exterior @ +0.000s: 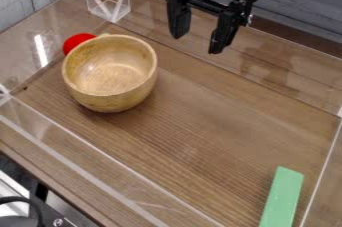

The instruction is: Move the red object to the right side of the table

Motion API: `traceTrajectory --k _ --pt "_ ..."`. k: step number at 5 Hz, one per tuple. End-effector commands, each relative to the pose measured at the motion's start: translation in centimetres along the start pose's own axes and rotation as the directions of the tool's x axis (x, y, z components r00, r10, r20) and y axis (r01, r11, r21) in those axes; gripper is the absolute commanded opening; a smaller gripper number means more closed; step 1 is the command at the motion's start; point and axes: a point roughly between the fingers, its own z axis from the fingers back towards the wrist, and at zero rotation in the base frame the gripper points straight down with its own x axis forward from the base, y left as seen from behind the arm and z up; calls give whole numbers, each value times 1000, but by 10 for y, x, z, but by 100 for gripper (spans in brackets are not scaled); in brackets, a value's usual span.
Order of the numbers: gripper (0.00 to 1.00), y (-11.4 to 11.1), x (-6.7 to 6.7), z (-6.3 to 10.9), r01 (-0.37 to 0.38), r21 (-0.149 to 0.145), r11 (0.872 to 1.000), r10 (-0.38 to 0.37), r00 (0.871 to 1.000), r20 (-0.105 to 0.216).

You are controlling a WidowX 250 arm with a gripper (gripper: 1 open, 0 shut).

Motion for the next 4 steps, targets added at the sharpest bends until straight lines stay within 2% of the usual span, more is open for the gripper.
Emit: traceTrajectory --k 1,4 --pt "100 3 2 -16 -19 -5 1000 19 1000 -23" --pt "100 93 6 10 -8 2 1000 8 999 49"
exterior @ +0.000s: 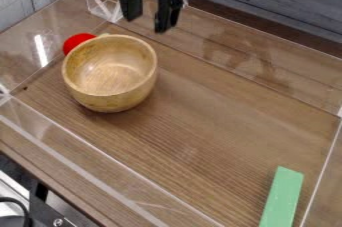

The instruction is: Move the red object to the right side of the table

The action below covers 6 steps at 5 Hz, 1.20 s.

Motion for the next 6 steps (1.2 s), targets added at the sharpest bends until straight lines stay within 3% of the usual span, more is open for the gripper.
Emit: traceTrajectory --k 1,2,4,5,6 --pt "100 37 -3 14 13 19 1000 -14 998 64" --pt "100 71 -7 5 27 24 999 -29 998 60" --pt "100 94 6 -8 10 22 1000 -11 998 59" --pt "100 120 3 -4 27 21 999 -28 998 56" --pt "100 127 7 -8 50 16 999 -50 997 50"
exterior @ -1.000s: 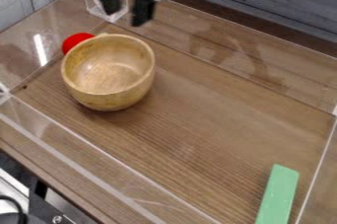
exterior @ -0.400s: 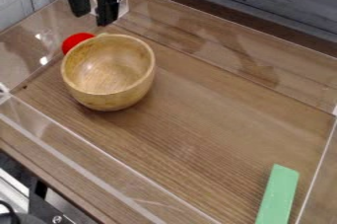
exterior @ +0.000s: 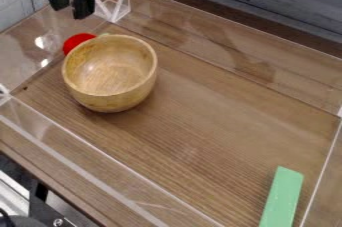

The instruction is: Move the red object to the right side of the table

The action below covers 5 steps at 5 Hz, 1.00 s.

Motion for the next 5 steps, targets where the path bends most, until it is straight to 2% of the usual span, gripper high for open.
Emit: traceTrajectory --k 1,2,4,5 --pt "100 9 11 12 9 34 999 -10 999 53" --pt "100 8 18 4 21 26 999 -22 998 50" --pt "100 8 32 -22 -52 9 999 51 997 55" --pt "100 10 33 -23 -104 10 995 103 993 62"
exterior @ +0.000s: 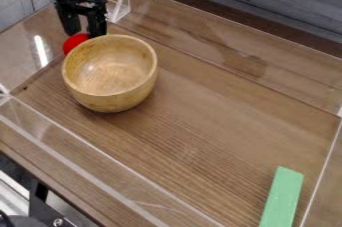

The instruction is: Move the red object to the right side of the table

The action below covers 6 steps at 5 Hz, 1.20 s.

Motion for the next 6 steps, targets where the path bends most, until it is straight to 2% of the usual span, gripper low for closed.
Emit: traceTrajectory --k 1,3,5,6 --pt "100 3 9 25 -42 44 998 39 997 73" --pt "100 2 19 -1 -1 61 998 -4 997 79" --pt "100 5 20 1 -134 36 990 130 987 93" --pt "0 2 18 2 -150 35 988 146 985 92"
